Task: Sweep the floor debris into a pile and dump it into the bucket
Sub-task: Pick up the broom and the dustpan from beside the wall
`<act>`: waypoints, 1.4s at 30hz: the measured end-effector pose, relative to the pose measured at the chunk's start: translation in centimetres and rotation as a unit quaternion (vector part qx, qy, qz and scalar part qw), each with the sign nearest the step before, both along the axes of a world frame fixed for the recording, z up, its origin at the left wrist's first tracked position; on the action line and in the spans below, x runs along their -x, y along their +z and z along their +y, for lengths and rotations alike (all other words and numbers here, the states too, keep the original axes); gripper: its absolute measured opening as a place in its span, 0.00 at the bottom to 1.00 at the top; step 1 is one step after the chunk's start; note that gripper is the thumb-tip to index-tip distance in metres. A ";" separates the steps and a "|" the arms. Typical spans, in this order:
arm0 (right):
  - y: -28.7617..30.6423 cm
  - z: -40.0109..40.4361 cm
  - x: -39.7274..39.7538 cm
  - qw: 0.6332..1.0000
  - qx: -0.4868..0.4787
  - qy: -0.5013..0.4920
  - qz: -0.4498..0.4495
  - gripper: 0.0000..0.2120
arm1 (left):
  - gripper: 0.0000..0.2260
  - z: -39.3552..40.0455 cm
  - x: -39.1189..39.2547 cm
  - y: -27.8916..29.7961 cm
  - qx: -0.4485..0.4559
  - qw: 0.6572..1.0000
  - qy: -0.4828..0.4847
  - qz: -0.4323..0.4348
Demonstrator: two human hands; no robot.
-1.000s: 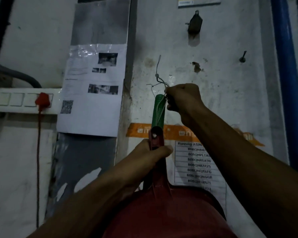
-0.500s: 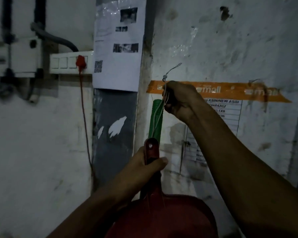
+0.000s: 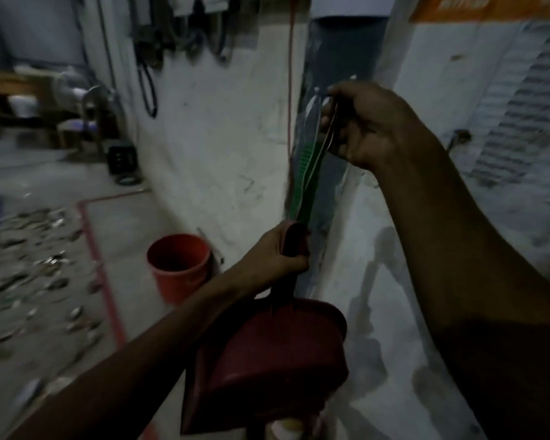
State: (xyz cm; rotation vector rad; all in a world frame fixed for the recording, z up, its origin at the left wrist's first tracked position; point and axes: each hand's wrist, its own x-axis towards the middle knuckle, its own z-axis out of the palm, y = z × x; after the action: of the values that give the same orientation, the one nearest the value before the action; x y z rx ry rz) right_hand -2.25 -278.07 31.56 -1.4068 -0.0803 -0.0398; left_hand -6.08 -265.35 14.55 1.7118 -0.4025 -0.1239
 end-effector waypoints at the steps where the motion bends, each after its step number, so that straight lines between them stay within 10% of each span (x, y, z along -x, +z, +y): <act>1: -0.7 1.0 0.5 1.000 -0.001 0.021 0.008 0.14 | 0.21 0.9 0.8 -0.7 -0.004 1.000 0.014 0.005; 27: -20.3 26.7 6.4 0.973 0.091 0.123 0.175 0.15 | 0.11 25.5 12.6 -21.5 -0.014 0.961 0.215 0.173; 31: -22.7 29.1 6.8 0.967 0.098 0.128 0.196 0.20 | 0.04 27.2 13.9 -23.5 0.253 0.856 0.303 0.333; 38: -26.4 32.6 7.9 0.966 0.081 0.145 0.197 0.17 | 0.31 28.9 13.9 -26.4 0.577 0.574 0.240 0.530; 42: -28.2 33.2 8.8 0.964 0.071 0.158 0.203 0.16 | 0.32 28.2 13.9 -26.3 0.634 0.509 0.232 0.534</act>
State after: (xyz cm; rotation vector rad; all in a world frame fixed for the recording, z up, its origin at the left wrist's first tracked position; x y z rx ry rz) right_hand -11.03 -244.88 3.41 -1.5052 0.0343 0.5278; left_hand -20.02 -237.11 -11.79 -0.0195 0.8039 -0.3476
